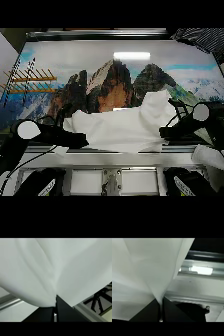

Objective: Fold the clothes and pants, and hang the long-sleeved shirts on hangers.

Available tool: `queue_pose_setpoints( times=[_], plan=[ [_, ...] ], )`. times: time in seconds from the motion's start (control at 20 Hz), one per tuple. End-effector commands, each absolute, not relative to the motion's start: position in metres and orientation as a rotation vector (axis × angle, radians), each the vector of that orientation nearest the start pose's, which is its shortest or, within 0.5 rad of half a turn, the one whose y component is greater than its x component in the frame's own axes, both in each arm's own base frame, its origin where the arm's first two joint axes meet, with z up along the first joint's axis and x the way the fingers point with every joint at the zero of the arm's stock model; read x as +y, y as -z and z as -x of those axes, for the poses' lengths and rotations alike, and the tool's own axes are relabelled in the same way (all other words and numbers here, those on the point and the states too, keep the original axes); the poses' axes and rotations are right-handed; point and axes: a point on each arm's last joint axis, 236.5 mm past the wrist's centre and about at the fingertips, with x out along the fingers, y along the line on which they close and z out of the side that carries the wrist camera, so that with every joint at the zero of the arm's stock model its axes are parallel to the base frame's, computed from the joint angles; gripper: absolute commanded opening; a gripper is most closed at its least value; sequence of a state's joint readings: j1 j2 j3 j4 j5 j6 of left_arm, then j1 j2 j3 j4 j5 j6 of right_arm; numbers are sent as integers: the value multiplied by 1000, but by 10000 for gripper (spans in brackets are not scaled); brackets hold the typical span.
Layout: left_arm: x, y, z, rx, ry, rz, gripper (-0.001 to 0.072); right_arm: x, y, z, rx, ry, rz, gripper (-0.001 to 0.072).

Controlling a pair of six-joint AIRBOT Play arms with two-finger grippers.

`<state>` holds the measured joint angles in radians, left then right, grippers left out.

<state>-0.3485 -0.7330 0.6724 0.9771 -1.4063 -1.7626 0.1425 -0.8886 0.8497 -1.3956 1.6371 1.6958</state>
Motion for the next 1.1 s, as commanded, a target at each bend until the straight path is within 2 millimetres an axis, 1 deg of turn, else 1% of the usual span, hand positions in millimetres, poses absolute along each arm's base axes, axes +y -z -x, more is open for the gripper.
queue_pose_setpoints(
  times=[0.0, 0.05, 0.1, 0.15, 0.25, 0.35, 0.45, 0.5, 0.55, 0.6, 0.65, 0.7, 0.8, 0.9, 0.95, 1.05],
  plan=[
    [-195, 2, -110, 1762, 524, 347, 10, 62, -1, -154, 1865, -102, -105, 21],
    [-199, 7, -128, 1750, 540, 331, 10, 63, 4, -159, 1896, -94, -106, 21],
    [-201, 11, -151, 1729, 542, 334, 10, 64, 10, -170, 1915, -88, -108, 20],
    [-200, 15, -182, 1701, 533, 348, 10, 67, 17, -185, 1913, -86, -110, 21],
    [-189, 23, -242, 1687, 466, 423, 10, 74, 28, -227, 1856, -91, -121, 21],
    [-174, 31, -300, 1659, 405, 504, 10, 87, 31, -278, 1745, -113, -162, 22],
    [-167, 34, -344, 1624, 386, 557, 10, 103, 29, -333, 1594, -141, -217, 36],
    [-166, 35, -357, 1608, 391, 559, 11, 109, 25, -353, 1533, -152, -240, 54],
    [-166, 37, -368, 1597, 390, 556, 11, 112, 21, -371, 1472, -156, -255, 247],
    [-168, 37, -375, 1592, 395, 552, 56, 113, 18, -384, 1422, -156, -261, 486],
    [-169, 36, -382, 1579, 400, 547, 367, 113, 14, -394, 1374, -164, -257, 580],
    [-170, 31, -389, 1558, 404, 544, 559, 111, 8, -400, 1342, -185, -220, 580],
    [-169, 13, -401, 1495, 413, 526, 555, 107, -7, -402, 1304, -215, -156, 580],
    [-175, -11, -411, 1396, 426, 501, 555, 106, -24, -390, 1302, -239, -122, 578],
    [-179, -21, -412, 1357, 431, 464, 555, 106, -27, -382, 1319, -241, -85, 573],
    [-193, -29, -408, 1308, 447, 349, 554, 100, -19, -365, 1383, -203, 49, 558]
  ],
)
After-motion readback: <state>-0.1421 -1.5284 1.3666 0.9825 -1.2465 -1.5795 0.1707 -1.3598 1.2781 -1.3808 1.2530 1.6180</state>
